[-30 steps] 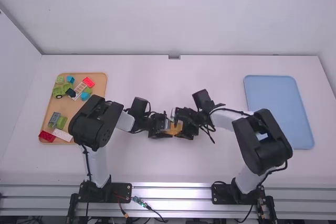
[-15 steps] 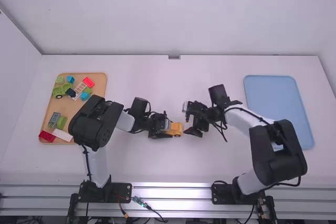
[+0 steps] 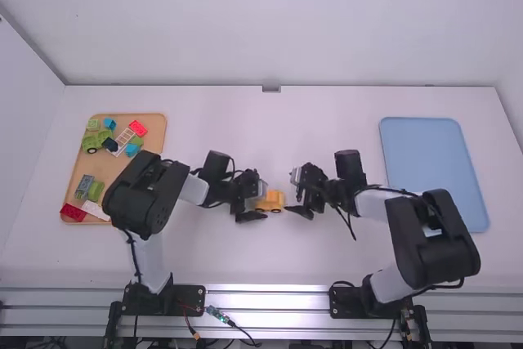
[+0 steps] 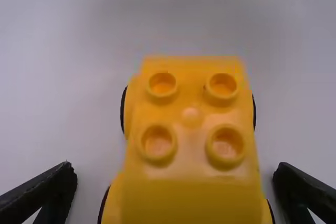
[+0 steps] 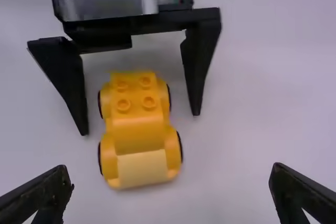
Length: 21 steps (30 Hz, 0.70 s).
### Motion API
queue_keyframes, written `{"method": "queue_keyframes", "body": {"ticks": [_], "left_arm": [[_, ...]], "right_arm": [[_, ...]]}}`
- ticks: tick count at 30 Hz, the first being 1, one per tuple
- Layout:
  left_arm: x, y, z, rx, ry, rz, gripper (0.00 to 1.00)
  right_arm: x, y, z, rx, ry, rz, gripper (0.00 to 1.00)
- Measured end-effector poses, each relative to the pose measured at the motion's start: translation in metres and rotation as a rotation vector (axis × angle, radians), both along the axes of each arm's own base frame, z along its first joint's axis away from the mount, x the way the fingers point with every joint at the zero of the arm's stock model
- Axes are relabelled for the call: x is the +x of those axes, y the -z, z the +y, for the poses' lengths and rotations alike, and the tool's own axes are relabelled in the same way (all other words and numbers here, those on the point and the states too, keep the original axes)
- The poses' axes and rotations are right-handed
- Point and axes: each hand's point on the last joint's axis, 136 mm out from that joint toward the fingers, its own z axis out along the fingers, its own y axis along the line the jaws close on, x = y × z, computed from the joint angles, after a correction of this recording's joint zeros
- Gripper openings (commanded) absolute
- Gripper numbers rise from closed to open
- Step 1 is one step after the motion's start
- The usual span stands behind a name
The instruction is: Assemble lego blocks to make yellow taxi
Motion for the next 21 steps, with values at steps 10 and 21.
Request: {"method": "queue_keyframes", "body": {"ticks": [10,21], "left_arm": [[-0.007,-0.041,0.024,0.145,-0.063,-0.050,0.99],[-0.003,-0.122,0.066,0.070,-0.125,-0.220,0.99]], "right_arm": [[-0.009,0.013,0.013,0.037,0.014,0.029,0.99],[0.003,0.032,0.043,0.032,-0.051,0.086,0.99]]}}
